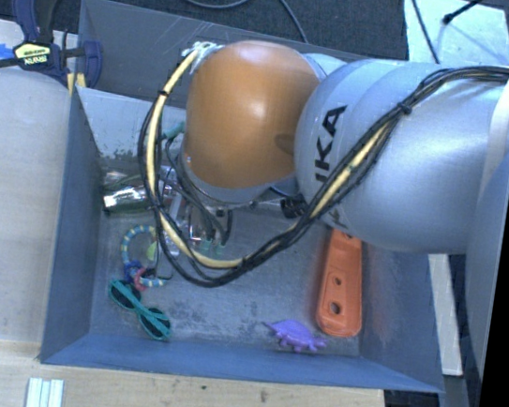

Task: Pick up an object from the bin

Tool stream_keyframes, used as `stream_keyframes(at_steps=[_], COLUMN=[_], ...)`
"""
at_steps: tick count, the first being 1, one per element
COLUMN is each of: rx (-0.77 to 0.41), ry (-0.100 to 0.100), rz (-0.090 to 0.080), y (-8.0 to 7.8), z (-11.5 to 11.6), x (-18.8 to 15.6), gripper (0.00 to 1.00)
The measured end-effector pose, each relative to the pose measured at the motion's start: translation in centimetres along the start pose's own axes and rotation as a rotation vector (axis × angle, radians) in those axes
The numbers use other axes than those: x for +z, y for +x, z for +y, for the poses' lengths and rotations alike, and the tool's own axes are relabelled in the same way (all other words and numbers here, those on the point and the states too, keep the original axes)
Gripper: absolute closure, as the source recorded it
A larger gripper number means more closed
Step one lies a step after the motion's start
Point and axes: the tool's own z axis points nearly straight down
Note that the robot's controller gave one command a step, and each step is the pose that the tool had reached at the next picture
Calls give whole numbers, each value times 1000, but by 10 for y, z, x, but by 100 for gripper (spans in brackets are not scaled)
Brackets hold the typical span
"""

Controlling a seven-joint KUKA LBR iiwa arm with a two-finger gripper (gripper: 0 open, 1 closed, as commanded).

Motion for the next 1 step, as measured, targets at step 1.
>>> stream_keyframes(at_steps=[1], rx=[4], ry=[-2], rz=[-8], y=[-2], z=[-1], x=[-5], gripper=[0])
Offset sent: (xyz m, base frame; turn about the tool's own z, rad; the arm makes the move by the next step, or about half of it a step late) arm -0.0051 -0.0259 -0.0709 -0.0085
